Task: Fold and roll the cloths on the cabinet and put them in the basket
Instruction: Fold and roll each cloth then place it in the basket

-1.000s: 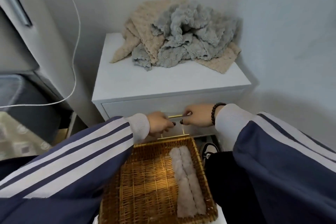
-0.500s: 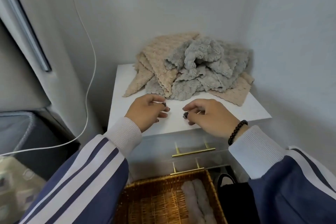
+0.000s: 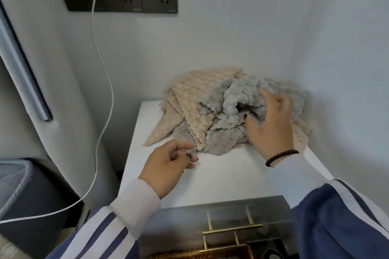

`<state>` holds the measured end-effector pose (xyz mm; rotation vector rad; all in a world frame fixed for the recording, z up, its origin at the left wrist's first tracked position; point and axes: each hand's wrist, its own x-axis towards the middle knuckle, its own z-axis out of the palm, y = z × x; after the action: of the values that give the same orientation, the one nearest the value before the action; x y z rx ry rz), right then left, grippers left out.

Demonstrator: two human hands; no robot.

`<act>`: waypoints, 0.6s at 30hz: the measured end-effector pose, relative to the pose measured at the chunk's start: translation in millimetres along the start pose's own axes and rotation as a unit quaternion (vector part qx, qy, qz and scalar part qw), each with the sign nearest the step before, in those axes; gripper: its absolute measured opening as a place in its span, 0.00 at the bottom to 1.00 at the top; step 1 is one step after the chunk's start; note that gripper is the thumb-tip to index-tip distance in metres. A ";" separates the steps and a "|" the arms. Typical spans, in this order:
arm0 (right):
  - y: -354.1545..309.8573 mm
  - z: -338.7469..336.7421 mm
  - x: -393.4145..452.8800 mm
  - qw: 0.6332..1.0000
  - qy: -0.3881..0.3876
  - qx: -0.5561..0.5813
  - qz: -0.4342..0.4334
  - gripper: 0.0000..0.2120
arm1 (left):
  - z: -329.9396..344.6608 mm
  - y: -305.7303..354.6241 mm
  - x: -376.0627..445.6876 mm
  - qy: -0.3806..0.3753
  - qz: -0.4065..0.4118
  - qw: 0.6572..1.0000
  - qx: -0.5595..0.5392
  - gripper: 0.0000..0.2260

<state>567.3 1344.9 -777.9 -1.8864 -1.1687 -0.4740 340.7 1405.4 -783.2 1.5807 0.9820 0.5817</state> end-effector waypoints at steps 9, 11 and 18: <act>24.2 4.8 27.9 0.999 0.017 0.005 0.026 0.09 | 9.4 -1.8 6.5 -0.001 0.000 1.000 0.014 0.11; 17.5 -0.7 27.3 0.999 0.028 0.003 0.035 0.07 | 18.3 1.1 8.3 -0.003 0.005 1.000 0.003 0.11; -30.5 -33.9 7.1 0.984 0.044 0.167 0.051 0.05 | 48.4 13.0 12.9 -0.007 0.058 0.997 -0.046 0.22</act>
<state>548.1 1327.5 -739.7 -1.6099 -1.0173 -0.2798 389.9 1389.4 -784.5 1.5641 0.8453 0.6856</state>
